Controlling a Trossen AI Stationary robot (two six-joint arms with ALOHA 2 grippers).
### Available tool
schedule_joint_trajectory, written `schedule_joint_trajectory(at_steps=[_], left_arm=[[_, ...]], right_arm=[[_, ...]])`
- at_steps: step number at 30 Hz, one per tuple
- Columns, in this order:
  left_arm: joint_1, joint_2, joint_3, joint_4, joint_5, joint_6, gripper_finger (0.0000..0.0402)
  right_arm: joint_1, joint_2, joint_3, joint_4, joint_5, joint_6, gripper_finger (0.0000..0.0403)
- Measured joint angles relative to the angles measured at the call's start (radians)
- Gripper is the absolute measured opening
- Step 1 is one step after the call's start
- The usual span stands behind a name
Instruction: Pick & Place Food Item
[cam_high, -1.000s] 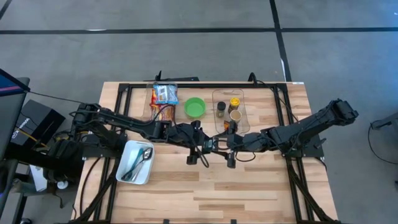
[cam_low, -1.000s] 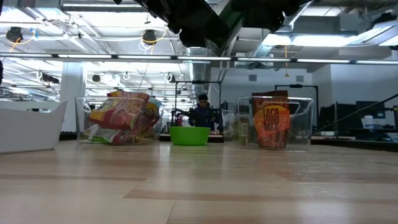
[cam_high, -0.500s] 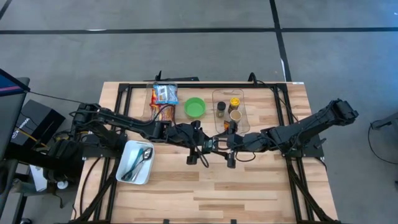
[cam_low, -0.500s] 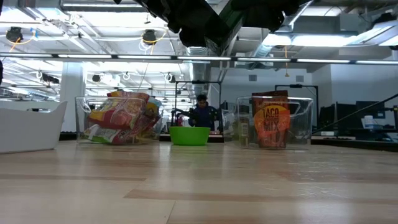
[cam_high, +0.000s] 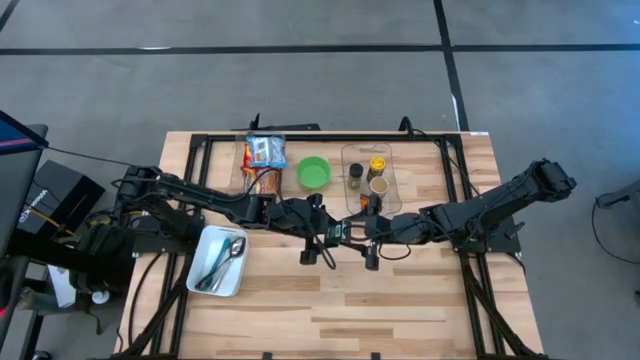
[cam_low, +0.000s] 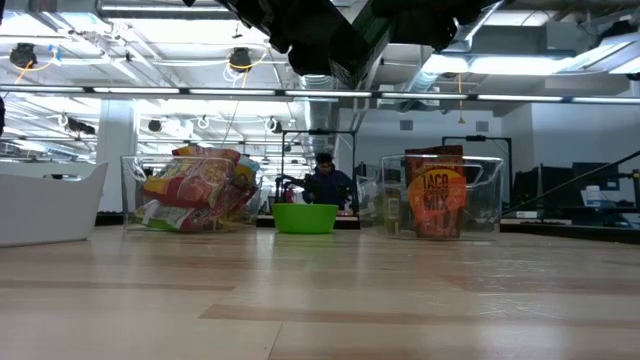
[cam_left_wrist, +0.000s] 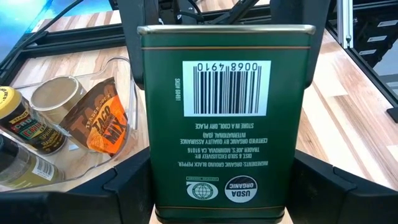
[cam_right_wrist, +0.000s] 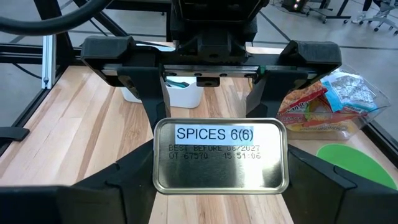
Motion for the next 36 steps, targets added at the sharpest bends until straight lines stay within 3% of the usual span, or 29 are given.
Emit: schedule_joint_trajectory(at_steps=[32,36], left_arm=[[0.0,0.0,0.001,-0.001,0.002,0.0,0.0279],[0.0,0.0,0.004,0.017,0.007,0.008,0.0295]], right_arm=[[0.0,0.001,0.0,0.0,0.0,0.0,0.0271],[0.0,0.002,0.0,0.003,-0.008,0.0,0.0271]])
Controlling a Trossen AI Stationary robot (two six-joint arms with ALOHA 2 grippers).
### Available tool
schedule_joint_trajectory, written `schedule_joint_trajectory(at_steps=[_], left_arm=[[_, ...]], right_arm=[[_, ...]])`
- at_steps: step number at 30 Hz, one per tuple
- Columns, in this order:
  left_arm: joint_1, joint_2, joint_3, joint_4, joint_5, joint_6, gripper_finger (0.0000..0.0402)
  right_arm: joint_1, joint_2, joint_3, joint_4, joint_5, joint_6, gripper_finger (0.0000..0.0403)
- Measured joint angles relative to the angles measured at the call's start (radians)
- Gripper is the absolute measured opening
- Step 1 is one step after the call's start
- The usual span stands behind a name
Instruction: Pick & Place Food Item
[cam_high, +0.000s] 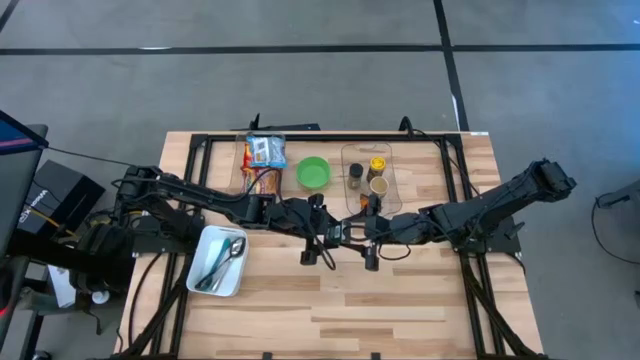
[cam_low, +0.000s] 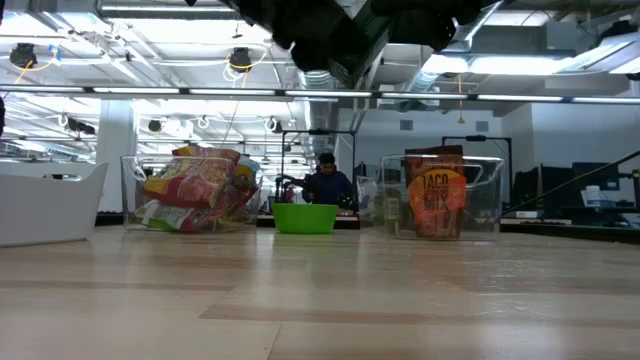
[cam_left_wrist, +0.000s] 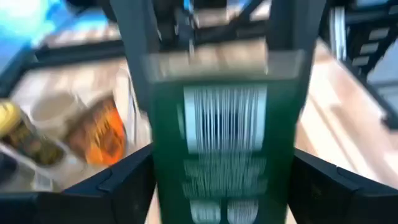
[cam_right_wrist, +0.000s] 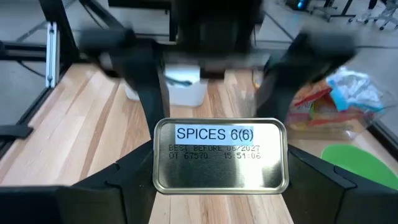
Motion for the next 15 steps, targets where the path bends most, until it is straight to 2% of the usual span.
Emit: schedule_joint_trajectory(at_steps=[9,15], left_arm=[[0.0,-0.003,0.002,-0.007,-0.004,-0.052,0.039],[0.0,-0.003,0.002,-0.034,-0.006,-0.052,0.0389]], right_arm=[[0.0,0.001,-0.002,-0.004,0.001,-0.008,0.0271],[0.0,0.0,-0.002,-0.016,0.007,-0.008,0.0271]])
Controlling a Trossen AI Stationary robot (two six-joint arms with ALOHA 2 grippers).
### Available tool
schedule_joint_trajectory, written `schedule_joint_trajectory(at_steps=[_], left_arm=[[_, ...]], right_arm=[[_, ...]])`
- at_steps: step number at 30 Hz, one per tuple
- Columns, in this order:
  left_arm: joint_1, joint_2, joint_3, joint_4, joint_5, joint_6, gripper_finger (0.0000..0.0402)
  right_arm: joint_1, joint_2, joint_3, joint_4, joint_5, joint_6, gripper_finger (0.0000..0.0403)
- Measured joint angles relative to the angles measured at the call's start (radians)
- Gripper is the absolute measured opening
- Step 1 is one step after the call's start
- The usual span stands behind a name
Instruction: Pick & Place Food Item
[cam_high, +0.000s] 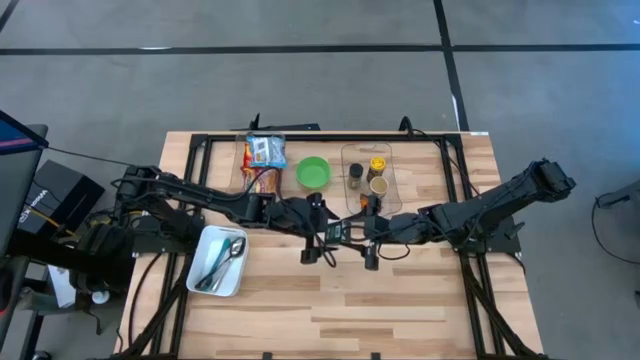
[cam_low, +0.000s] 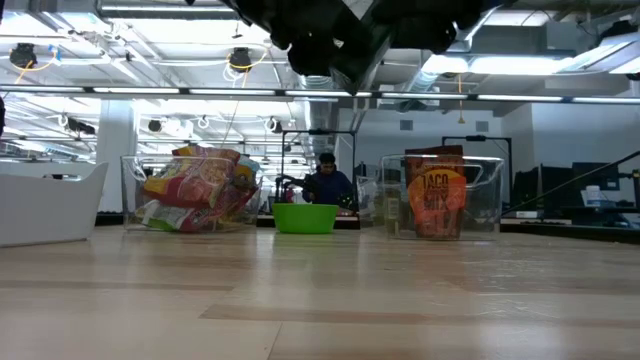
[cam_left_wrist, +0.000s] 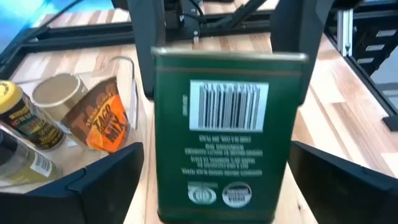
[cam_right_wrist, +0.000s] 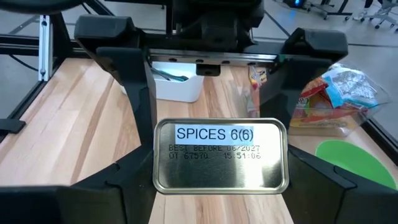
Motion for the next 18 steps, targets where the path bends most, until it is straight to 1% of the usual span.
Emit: schedule_joint_trajectory(at_steps=[8,14,18], left_arm=[[0.0,-0.009,-0.003,-0.051,-0.001,-0.001,0.0375],[0.0,-0.06,-0.003,-0.061,-0.001,-0.004,0.0374],[0.0,-0.099,-0.003,-0.081,-0.031,-0.004,0.0374]], right_arm=[[0.0,-0.008,0.002,-0.064,0.004,0.021,0.0271],[0.018,-0.008,0.002,-0.11,0.006,0.045,0.0271],[0.041,-0.024,0.002,-0.18,0.047,0.074,0.0271]])
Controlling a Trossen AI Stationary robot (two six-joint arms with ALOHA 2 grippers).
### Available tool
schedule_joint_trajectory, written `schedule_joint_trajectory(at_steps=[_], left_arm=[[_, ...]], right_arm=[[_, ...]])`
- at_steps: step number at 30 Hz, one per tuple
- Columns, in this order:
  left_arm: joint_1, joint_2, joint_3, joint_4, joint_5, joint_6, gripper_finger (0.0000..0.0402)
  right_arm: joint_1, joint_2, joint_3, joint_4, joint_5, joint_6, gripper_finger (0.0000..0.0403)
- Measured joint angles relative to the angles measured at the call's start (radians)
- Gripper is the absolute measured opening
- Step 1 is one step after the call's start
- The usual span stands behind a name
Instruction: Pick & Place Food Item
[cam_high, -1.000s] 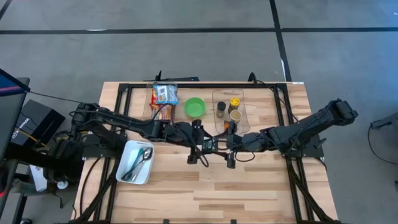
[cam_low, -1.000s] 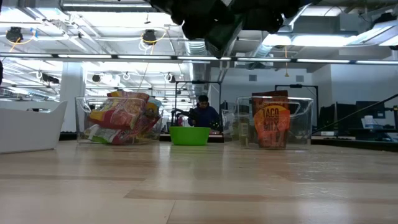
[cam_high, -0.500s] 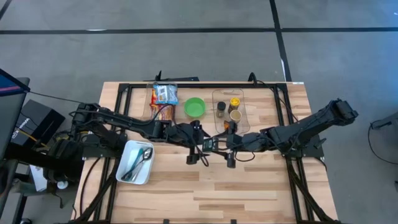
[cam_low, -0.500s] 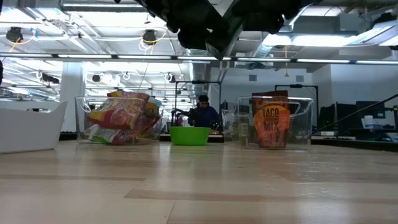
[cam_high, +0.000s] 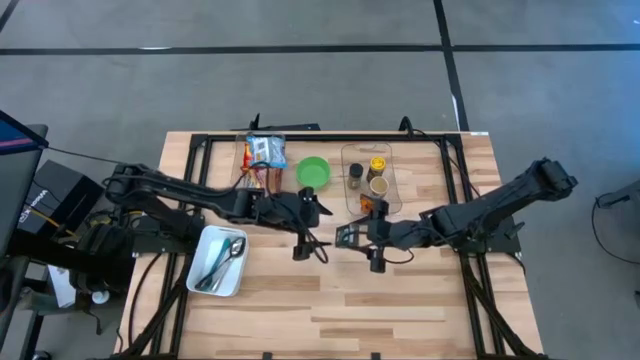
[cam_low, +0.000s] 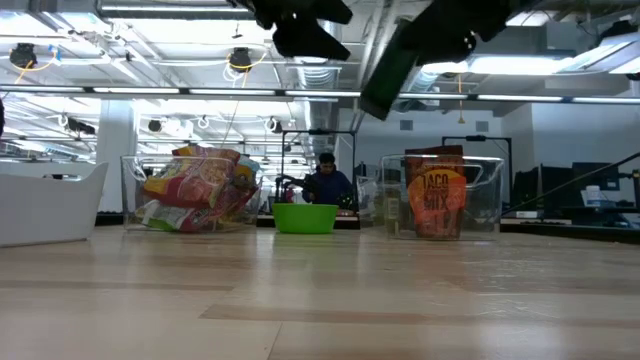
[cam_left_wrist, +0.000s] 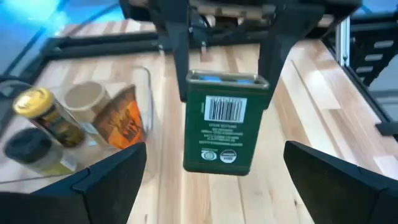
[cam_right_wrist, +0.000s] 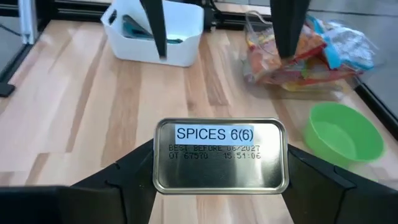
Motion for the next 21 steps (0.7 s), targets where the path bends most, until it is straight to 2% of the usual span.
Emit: schedule_joint_trajectory(at_steps=[10,14,21], left_arm=[[-0.005,-0.05,-0.001,-0.02,-0.083,-0.001,0.0374],[-0.018,-0.04,-0.002,-0.028,-0.205,-0.006,0.0374],[-0.064,-0.04,-0.005,-0.016,-0.44,-0.004,0.0374]], right_arm=[[0.059,-0.088,0.0,-0.191,0.19,0.106,0.0271],[0.076,-0.135,-0.026,-0.223,0.266,0.162,0.0271],[0.084,-0.269,-0.141,-0.162,0.347,0.272,0.0271]])
